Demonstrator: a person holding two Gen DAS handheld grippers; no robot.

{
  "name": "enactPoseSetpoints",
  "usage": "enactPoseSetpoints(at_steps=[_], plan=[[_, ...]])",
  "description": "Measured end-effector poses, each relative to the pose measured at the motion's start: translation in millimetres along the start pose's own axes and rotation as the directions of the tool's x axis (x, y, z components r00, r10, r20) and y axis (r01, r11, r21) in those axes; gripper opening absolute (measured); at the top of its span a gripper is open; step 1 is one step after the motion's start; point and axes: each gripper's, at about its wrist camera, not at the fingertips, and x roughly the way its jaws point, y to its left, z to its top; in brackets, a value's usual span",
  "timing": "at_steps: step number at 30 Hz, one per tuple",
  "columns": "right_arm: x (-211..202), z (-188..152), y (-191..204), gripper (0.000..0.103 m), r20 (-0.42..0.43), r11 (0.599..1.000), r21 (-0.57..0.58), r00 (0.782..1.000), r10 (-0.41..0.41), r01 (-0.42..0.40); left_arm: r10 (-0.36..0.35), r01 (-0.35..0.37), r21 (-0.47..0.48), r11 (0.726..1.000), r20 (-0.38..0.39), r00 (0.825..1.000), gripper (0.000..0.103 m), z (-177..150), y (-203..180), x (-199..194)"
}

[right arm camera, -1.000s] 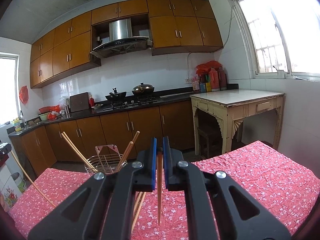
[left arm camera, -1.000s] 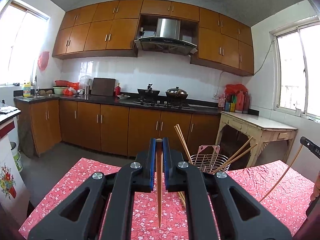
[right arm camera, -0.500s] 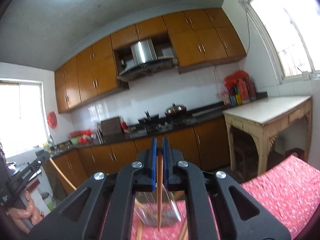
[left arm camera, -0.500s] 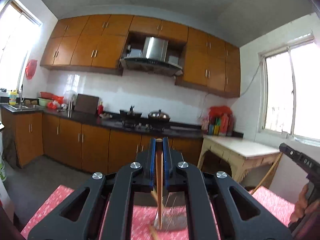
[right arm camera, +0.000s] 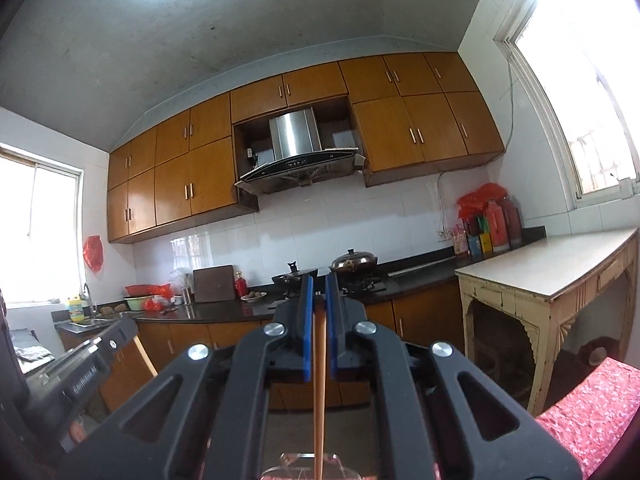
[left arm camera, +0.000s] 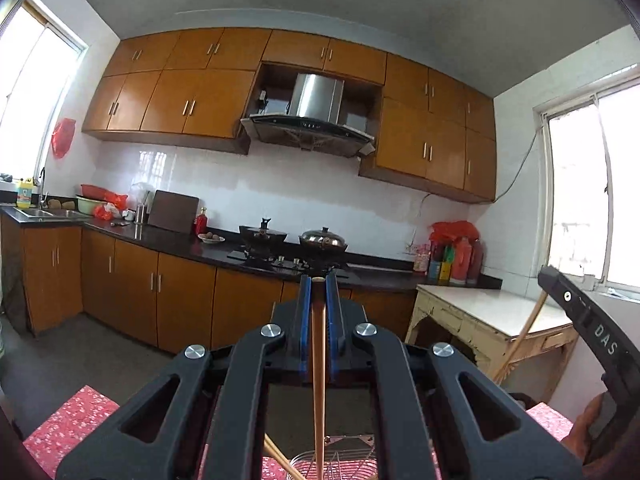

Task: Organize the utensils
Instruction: 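Open both tools to drop the chopsticks into the wire holder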

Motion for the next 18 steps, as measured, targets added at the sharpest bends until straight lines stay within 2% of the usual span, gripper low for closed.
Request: enactPoseSetpoints(at_steps=[7, 11, 13, 14, 15, 18], plan=[[39, -40, -9, 0.007, -0.082, 0.999, 0.048, 0.997, -0.012, 0.016, 0.027, -0.027, 0.01, 1.0, -0.011, 1.0, 0.007, -25, 0, 26], [52, -63, -13, 0.008, -0.16, 0.998, 0.056, 0.987, -0.022, 0.031, 0.035, -0.035, 0.006, 0.999, -0.041, 0.999, 0.007, -35, 4, 37], [56, -72, -16, 0.014, -0.21, 0.997, 0.048, 0.977, -0.044, 0.055, 0.039, -0.039, 0.002, 0.999, -0.082, 0.996, 0.007, -41, 8, 43], [56, -74, -18, 0.03, -0.219, 0.997, 0.041, 0.974, -0.06, 0.07, 0.052, -0.053, -0.007, 0.999, -0.103, 0.993, 0.007, -43, 11, 44], [53, -74, -20, 0.04, -0.221, 0.996, 0.025, 0.972, -0.083, 0.091, 0.056, -0.058, -0.016, 0.998, -0.117, 0.992, 0.008, -43, 14, 43], [41, -72, -25, 0.04, -0.234, 0.994, -0.01, 0.966, -0.107, 0.107, 0.076, -0.077, -0.006, 0.997, -0.139, 0.987, 0.008, -38, 21, 37]])
